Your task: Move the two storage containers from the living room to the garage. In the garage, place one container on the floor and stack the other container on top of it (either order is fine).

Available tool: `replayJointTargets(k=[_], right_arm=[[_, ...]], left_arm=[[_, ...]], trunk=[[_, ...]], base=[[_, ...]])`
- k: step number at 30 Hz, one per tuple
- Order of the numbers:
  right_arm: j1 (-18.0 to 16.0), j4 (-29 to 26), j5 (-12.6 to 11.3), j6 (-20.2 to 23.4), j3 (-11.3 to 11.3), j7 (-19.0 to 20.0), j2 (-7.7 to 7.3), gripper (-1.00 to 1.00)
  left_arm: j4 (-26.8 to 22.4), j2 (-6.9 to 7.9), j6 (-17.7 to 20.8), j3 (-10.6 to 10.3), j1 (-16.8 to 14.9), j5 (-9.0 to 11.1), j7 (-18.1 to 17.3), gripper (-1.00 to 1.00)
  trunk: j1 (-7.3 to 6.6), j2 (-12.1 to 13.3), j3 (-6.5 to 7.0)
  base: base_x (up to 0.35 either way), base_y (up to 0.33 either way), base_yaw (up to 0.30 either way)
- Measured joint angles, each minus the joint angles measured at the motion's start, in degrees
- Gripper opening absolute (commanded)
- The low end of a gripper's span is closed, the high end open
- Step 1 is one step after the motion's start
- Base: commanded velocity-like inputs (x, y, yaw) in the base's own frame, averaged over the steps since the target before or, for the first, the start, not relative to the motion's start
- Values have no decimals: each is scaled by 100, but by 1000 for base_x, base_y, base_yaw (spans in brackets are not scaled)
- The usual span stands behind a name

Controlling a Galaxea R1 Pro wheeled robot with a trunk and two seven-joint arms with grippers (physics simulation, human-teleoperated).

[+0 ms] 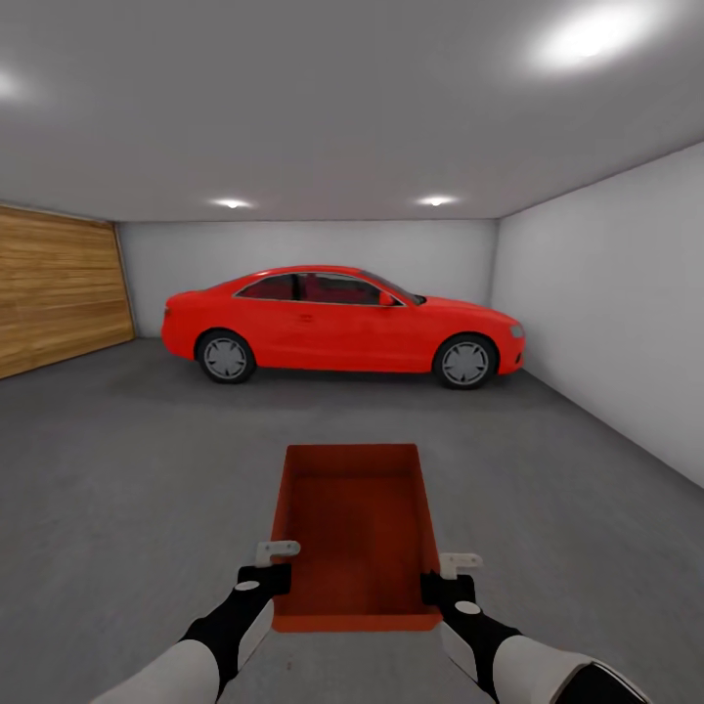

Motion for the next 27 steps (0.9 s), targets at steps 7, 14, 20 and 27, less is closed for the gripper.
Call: replayJointTargets(k=[7, 14, 20, 27], right_arm=[[1, -2, -11, -5, 7, -1, 0, -100], [2, -1, -5, 0, 2, 0, 0, -100], [2, -1, -22, -3, 17, -1, 0, -100], [0, 0, -14, -4, 11, -1, 0, -100]], left_arm=[[-3, 0, 0, 1, 0, -4, -1, -100], [2, 0, 0, -1, 0, -1, 0, -100], [2, 0, 0, -3, -1, 0, 0, -100], [-2, 0, 0, -3, 0, 1, 0, -100]], trunk=[[0, 0, 0], [0, 0, 0], [0, 0, 0], [0, 0, 0]], base=[[321, 0, 0], [321, 0, 0], [321, 0, 0], [321, 0, 0]])
